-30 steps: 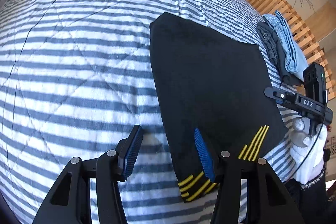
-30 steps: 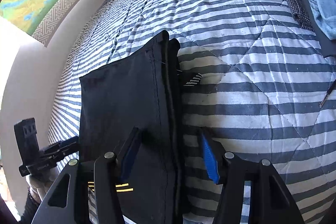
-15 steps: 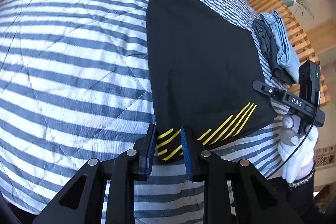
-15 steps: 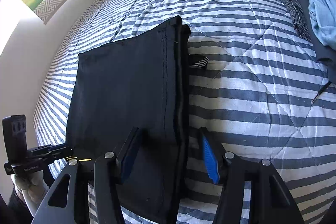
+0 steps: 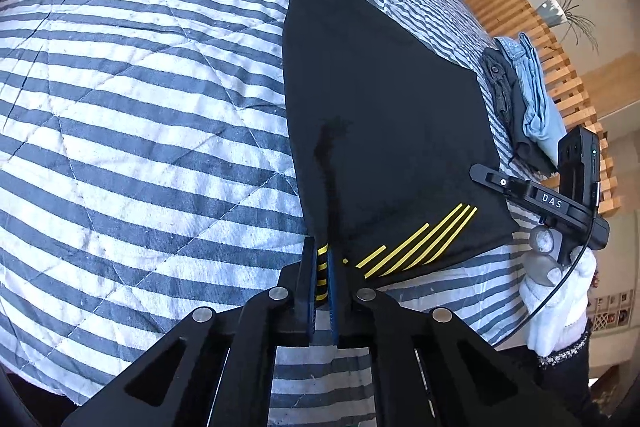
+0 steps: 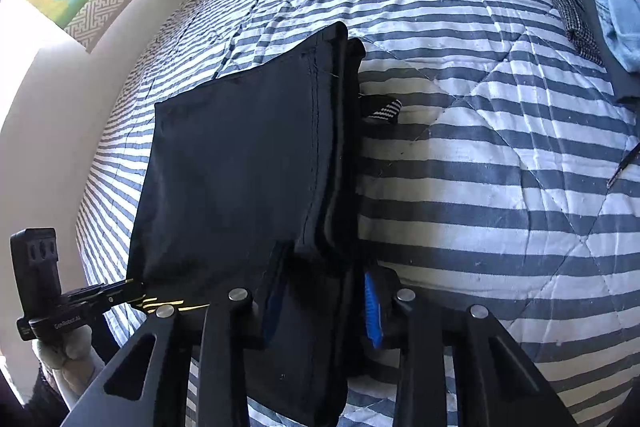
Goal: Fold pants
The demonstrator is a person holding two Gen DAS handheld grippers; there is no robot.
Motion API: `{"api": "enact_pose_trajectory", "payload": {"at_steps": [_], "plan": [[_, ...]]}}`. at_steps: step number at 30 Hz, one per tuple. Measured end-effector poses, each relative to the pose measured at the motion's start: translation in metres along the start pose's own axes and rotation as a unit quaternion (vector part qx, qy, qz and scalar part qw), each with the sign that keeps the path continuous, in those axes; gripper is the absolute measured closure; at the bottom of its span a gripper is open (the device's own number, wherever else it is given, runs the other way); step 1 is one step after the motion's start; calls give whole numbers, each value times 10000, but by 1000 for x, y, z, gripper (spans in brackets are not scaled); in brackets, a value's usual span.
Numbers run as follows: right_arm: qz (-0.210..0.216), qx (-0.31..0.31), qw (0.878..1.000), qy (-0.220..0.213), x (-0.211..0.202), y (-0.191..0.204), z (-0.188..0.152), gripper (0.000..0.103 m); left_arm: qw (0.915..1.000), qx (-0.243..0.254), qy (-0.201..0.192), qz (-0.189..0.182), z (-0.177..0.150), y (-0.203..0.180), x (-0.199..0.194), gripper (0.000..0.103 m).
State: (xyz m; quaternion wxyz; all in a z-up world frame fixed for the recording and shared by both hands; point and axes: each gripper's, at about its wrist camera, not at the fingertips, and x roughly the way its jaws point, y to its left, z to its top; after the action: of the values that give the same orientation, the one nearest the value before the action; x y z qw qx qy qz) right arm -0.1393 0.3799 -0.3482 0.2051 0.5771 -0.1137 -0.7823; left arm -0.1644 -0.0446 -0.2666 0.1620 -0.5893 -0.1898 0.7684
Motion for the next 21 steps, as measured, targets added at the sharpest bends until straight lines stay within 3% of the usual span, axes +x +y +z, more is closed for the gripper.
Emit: {"api": "enact_pose_trajectory", "payload": {"at_steps": [4,7,10,14,19,21], "plan": [[-620,-692,9940,-581,-36,24,18,71,9997,178,-20,173,-3,-3,0,99],[-165,-1424,9873,-691,-55,60,49,63,9996,172,-58,205,-3,-13,8,99],[118,-2201,9746,-397,-39,101,82,60,9995,187,-102,239,-6,-10,4,99],[399,-3088,9498,286,20,152,119,60,9991,224,-130,327,-10,-11,4,99],[302,-4269,8979,1034,94,200,123,53,9989,205,-129,402,-12,-13,7,99],[231,-4452,8863,1255,115,203,121,53,9989,212,-106,407,-10,-15,10,99]]}}
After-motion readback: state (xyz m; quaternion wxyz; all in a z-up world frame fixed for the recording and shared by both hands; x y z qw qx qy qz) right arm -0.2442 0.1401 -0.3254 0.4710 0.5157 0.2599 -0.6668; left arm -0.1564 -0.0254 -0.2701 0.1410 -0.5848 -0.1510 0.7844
